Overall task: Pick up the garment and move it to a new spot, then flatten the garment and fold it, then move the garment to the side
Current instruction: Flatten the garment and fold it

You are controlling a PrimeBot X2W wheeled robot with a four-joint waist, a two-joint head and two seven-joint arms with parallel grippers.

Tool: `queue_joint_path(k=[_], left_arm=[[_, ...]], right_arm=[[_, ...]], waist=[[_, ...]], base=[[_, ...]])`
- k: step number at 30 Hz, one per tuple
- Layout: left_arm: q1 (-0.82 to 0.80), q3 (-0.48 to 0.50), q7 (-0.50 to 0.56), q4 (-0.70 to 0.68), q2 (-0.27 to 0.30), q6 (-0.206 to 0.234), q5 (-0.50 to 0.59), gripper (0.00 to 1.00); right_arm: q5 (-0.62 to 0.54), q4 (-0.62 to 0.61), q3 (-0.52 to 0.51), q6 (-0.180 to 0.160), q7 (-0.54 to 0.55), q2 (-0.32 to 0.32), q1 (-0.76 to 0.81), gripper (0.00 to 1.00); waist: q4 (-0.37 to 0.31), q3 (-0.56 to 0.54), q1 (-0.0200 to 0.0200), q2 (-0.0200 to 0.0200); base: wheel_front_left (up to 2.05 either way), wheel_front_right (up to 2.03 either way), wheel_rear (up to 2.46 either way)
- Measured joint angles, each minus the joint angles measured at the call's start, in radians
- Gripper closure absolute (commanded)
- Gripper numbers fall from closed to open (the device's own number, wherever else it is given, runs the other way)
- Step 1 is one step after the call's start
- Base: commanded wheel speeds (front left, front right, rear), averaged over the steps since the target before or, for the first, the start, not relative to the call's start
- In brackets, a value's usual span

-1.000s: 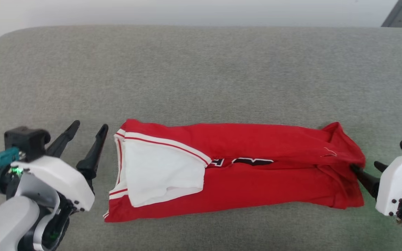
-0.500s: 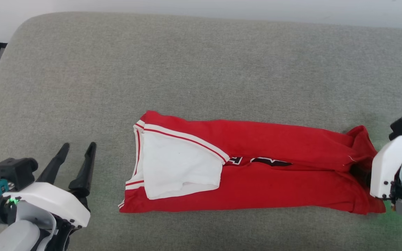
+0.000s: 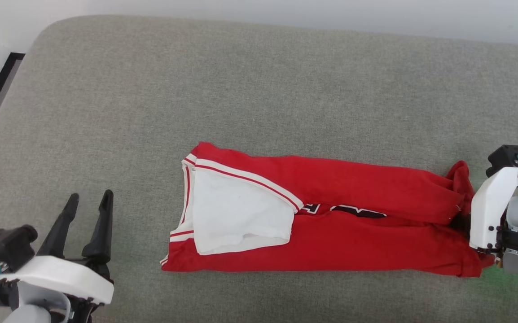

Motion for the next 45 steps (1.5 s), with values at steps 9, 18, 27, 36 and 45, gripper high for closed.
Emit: queue_joint_path(k=[9,18,27,36,45], left_arm=[[0.066,0.094,0.000,0.023,-0.073,-0.058,0.059,0.00],[0.103,0.153,0.000,0.043,-0.132,-0.099,0.110,0.00],[0.127,0.184,0.000,0.073,-0.161,-0.121,0.132,0.00],[0.134,0.190,0.000,0.083,-0.180,-0.136,0.135,0.00],[0.107,0.161,0.001,0.096,-0.206,-0.156,0.140,0.00]], right_arm=[[0.017,-0.016,-0.052,0.004,-0.003,-0.063,0.005,1.00],[-0.036,0.006,-0.201,0.004,0.016,-0.155,0.016,1.00],[-0.080,-0.042,-0.237,0.004,0.061,-0.166,0.031,1.00],[-0.059,-0.299,-0.118,0.004,0.117,-0.059,0.099,1.00],[-0.073,-0.315,0.067,0.004,0.109,0.054,0.060,1.00]], waist=[[-0.012,-0.025,0.0000,0.0000],[-0.037,-0.048,0.0000,0.0000],[-0.057,-0.081,0.0000,0.0000],[-0.034,-0.102,0.0000,0.0000],[0.039,-0.093,0.0000,0.0000]], base=[[0.00,0.00,0.00],[0.00,0.00,0.00],[0.00,0.00,0.00],[0.00,0.00,0.00],[0.00,0.00,0.00]])
